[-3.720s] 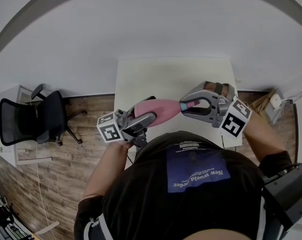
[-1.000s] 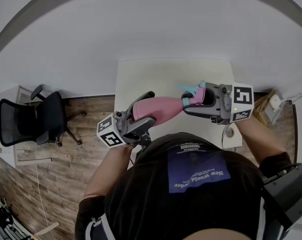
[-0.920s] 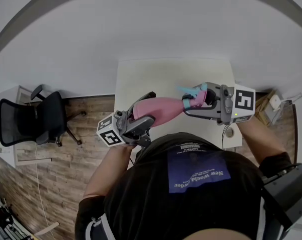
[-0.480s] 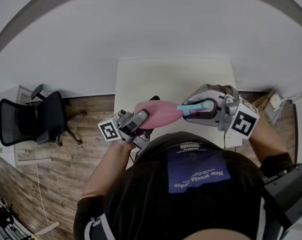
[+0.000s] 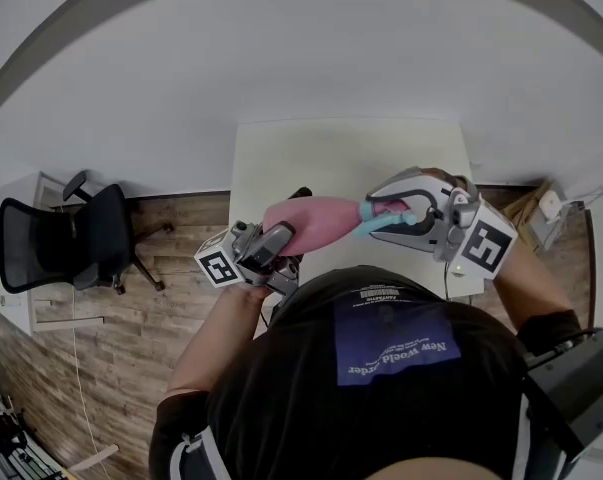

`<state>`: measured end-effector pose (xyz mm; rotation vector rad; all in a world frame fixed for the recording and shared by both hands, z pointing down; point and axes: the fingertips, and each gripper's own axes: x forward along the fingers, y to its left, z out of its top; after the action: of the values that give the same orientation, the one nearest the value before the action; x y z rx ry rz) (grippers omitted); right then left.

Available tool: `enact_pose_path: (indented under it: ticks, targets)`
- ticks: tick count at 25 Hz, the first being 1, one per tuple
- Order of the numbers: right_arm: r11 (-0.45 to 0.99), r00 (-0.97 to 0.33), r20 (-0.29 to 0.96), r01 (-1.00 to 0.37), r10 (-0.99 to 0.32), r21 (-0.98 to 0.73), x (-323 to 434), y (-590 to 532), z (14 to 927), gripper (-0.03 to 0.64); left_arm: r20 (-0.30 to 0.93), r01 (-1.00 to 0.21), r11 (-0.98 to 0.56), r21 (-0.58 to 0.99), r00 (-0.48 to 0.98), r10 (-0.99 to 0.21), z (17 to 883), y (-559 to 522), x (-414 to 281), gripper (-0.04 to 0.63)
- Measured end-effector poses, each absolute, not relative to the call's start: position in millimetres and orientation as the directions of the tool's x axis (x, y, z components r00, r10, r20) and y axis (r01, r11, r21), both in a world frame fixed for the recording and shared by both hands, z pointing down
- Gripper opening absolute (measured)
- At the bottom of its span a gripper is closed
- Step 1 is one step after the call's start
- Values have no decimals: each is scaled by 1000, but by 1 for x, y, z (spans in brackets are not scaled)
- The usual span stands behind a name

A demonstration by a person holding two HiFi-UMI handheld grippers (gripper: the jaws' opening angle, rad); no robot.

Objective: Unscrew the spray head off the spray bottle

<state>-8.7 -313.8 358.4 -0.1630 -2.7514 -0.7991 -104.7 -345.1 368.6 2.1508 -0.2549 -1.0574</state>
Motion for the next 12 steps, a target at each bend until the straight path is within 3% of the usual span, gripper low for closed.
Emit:
enact_pose_path:
  ticks: [4,8,10,12]
  targets:
    - [924,-965,263,114,15,365,0,-323,361,189,-606,62,-758,649,645,-466,367,-345,-118,491]
    - [994,-991,125,52,40,93,17,-340,351,212,-602,-31,-805,593,646,-469,363,-342,-131,489]
    - [990,-996,46,65,71,-121,35,-358,351,212,-595,-87,-829,552,656,-465,359,-342,-130,489]
    - [890,-996,-34,89,83,-446,48,-376,359,229,-583,-138,-853,504,674,-454,355,-338,-129,491]
